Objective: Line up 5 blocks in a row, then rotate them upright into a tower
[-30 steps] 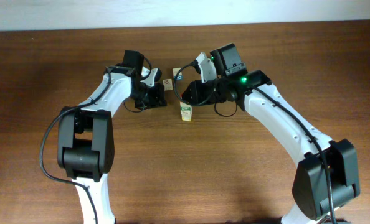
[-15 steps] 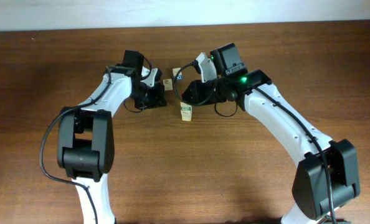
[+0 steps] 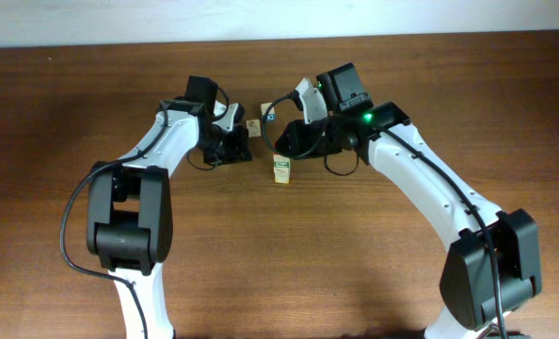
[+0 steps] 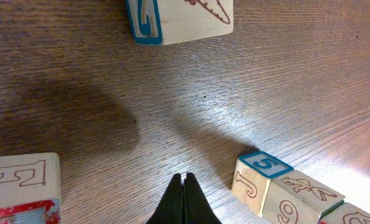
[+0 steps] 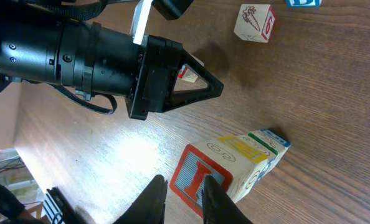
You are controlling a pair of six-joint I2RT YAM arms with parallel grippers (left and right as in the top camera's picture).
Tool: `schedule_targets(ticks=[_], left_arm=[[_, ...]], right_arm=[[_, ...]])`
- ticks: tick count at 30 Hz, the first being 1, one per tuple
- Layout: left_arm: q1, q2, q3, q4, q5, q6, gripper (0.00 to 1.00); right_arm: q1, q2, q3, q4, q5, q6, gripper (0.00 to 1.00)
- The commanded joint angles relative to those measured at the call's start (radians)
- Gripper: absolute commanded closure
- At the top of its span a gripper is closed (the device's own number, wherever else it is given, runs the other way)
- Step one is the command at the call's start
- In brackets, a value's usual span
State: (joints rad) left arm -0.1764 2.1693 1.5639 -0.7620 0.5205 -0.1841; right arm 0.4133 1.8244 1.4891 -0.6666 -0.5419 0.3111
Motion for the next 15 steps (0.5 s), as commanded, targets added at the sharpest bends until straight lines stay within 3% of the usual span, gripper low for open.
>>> schedule_targets(ticks=[1, 15], left_arm=[[0.003, -0.032, 0.022, -0.001, 0.014, -0.001, 1.0], [0.003, -0.032, 0.022, -0.001, 0.014, -0.001, 1.0]], right_arm=[[0.011, 0.02, 0.023, -0.002, 0.015, -0.003, 0.79], [0.011, 0.015, 0.052, -0.019, -0.008, -0.003, 0.78]])
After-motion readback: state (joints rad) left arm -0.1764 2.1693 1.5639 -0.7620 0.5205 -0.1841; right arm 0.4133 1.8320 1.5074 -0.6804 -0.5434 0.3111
